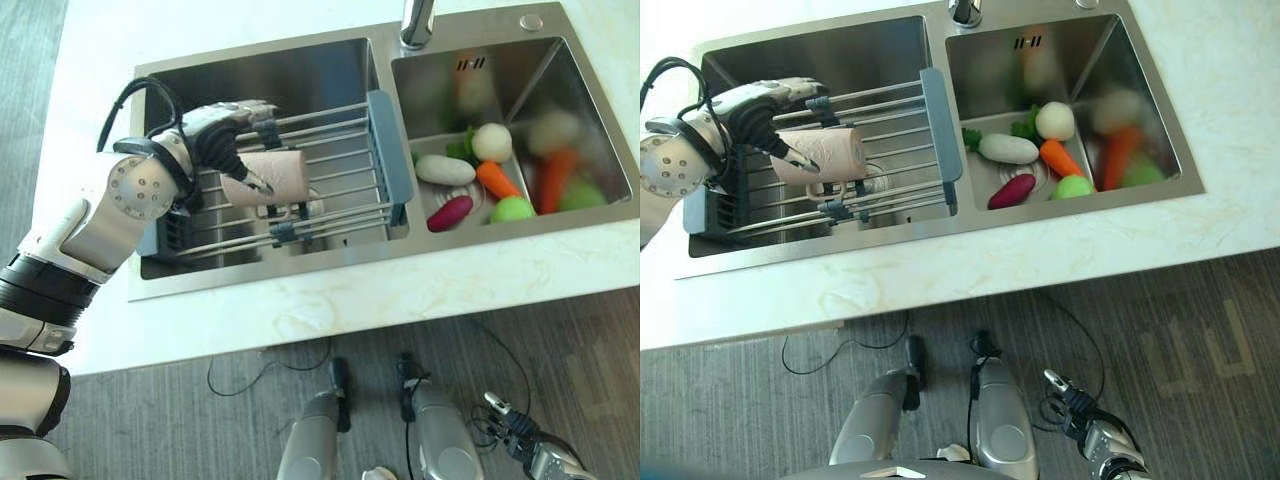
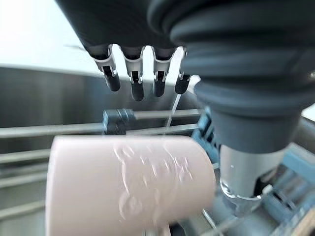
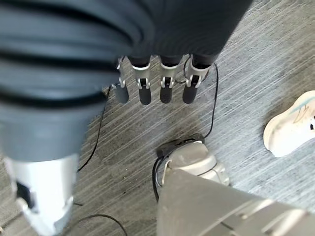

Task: Place the dishes in the dishwasher.

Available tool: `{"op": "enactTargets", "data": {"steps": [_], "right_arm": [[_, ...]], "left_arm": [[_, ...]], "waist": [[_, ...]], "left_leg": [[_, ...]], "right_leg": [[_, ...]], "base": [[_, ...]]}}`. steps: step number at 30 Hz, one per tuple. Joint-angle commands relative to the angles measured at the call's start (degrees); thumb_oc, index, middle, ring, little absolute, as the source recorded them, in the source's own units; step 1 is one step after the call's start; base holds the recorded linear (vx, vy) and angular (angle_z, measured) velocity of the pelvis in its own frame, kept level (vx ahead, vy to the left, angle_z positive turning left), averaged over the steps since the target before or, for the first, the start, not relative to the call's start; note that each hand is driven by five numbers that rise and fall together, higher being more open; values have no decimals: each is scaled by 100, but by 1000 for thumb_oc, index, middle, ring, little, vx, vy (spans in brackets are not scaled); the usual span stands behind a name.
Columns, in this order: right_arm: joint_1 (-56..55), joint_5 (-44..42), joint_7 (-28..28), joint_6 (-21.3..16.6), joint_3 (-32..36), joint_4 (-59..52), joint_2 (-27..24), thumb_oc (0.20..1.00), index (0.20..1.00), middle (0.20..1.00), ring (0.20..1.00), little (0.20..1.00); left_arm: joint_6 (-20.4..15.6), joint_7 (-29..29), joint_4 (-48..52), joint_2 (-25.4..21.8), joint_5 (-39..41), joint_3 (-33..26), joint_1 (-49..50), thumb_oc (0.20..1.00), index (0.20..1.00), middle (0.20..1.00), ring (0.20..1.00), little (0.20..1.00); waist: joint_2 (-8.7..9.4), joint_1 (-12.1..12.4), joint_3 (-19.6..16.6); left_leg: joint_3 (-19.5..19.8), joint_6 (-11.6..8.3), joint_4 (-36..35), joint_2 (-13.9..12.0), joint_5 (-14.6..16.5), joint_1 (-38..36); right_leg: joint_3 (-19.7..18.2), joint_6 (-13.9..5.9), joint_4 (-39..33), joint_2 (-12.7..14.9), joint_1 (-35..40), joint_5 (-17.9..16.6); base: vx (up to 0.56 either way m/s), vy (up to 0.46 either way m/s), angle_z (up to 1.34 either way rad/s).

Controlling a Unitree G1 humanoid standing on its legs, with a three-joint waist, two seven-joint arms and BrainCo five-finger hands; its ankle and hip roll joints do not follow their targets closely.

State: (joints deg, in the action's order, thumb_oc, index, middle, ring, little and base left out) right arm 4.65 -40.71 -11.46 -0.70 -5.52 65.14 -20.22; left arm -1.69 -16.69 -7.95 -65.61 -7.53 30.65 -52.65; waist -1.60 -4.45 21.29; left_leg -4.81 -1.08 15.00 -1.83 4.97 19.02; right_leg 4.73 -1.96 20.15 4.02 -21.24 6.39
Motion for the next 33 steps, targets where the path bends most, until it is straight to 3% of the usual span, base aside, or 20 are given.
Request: {"op": "enactTargets", "data": {"steps": [1,10,18,24,33], "right_arm": [[-258,-160,20,-16,26,-18,-51,1000,1000,1000,1000,1000],[-197,-272,33,-46,27,-72,-47,1000,1000,1000,1000,1000],[-271,-228,52,-72,145,-34,-30,1000,1000,1000,1000,1000],[-248,-333,72,-118,59,-130,-1,1000,1000,1000,1000,1000],[-267,-394,146,-164,38,-291,17,1000,1000,1000,1000,1000]], "left_arm": [[77,-38,75,45,98,-302,-190,1000,1000,1000,1000,1000],[261,-289,143,78,171,-124,-430,1000,1000,1000,1000,1000],[449,-375,529,-32,153,-642,99,1000,1000,1000,1000,1000],[392,61,304,-72,-216,-699,162,1000,1000,1000,1000,1000],[388,180,161,-55,-265,-629,46,1000,1000,1000,1000,1000]], "waist": [[-117,-71,-297],[-139,-119,-258],[-196,-52,-252],[-188,-64,-204],[-159,-124,-87]], "left_leg": [[-174,-189,219,-109,246,-44],[-294,-202,219,-155,272,-84],[-285,-201,219,-143,275,-117],[-295,-203,219,-153,278,-70],[-339,-201,219,-167,272,-14]], "right_leg": [[-88,-659,-296,390,143,-302],[-52,-683,-296,448,151,-308],[41,-684,-296,503,204,-294],[44,-692,-296,510,155,-297],[-11,-705,-296,509,58,-346]], "base": [[20,-1,8],[5,-6,7],[5,3,3],[-3,-4,5],[0,0,0]]}}
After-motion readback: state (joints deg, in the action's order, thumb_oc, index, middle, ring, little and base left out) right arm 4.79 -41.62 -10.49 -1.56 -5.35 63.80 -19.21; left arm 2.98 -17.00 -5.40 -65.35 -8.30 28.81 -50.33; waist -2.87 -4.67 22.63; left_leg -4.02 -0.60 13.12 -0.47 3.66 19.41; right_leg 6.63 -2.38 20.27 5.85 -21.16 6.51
